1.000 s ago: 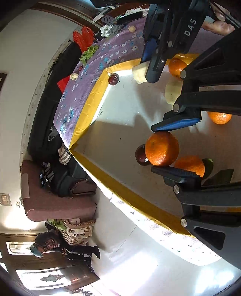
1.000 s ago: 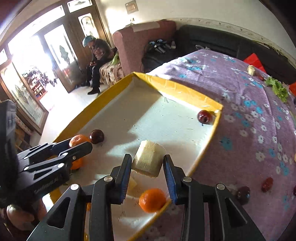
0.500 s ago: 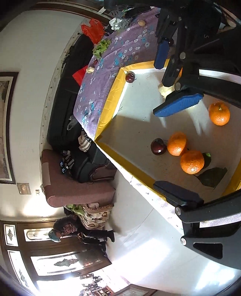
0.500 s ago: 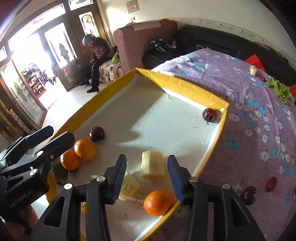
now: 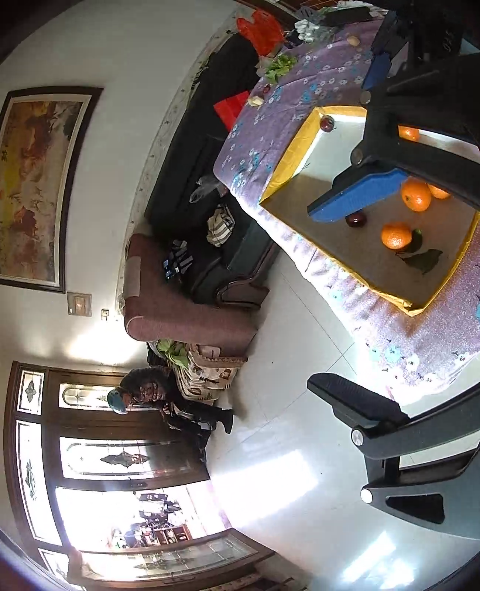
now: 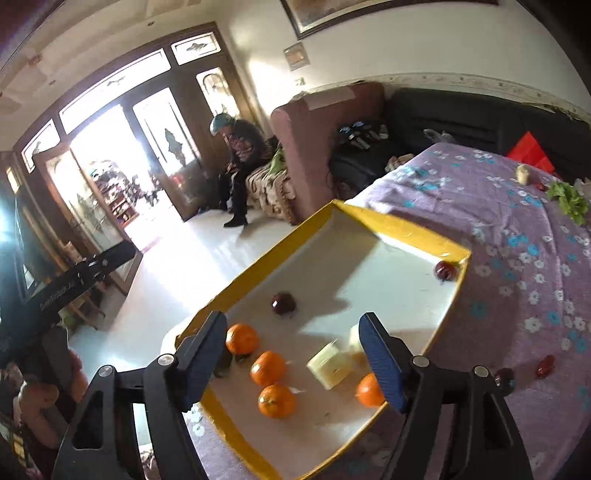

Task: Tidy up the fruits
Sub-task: 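Carry the orange and yam block into the tray and open both tools, then grasp a dark red plum with the left tool while the right tool grasps another plum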

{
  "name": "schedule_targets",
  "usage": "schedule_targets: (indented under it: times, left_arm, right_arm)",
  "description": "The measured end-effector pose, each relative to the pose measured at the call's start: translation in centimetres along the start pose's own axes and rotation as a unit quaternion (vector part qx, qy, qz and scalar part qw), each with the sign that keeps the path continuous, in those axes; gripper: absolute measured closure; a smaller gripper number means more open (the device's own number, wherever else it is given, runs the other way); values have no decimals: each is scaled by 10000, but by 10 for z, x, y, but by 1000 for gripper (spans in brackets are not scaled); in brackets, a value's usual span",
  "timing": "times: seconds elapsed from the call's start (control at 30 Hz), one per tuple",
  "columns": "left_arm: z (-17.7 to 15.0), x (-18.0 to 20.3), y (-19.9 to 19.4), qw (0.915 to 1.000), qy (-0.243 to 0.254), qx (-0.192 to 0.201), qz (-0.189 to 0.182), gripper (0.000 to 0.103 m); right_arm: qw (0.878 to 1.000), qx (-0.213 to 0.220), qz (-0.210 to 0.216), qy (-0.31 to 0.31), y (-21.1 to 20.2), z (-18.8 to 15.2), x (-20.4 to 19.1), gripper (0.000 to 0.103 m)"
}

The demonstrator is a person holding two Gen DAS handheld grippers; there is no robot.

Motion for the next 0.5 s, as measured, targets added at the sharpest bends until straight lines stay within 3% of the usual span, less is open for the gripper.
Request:
schedule_targets:
  times: [0.23, 0.37, 0.5]
  left_arm:
    - [-26, 61, 0, 9967, 503, -246, -591, 18]
    - [-43, 104, -8, 9896, 827, -355, -1123, 17]
    - [-64, 150, -13, 9796, 1161, -484, -1565, 15]
  right_arm:
    - [9994, -290, -132, -162, 10, -36, 6, 24]
    - [9983, -164, -516, 195, -22, -53, 51, 24]
    - [9903, 123, -1095, 849, -81, -73, 118, 24]
Point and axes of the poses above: each gripper's, at about its wrist camera, not at the fingertips, and y roughly the way its jaws point, x to its right, z to its top, the point moved 10 cm from there along y, roughly the way its jaws point, and after that the axes turned 7 degrees about z, right-handed, at the moved point
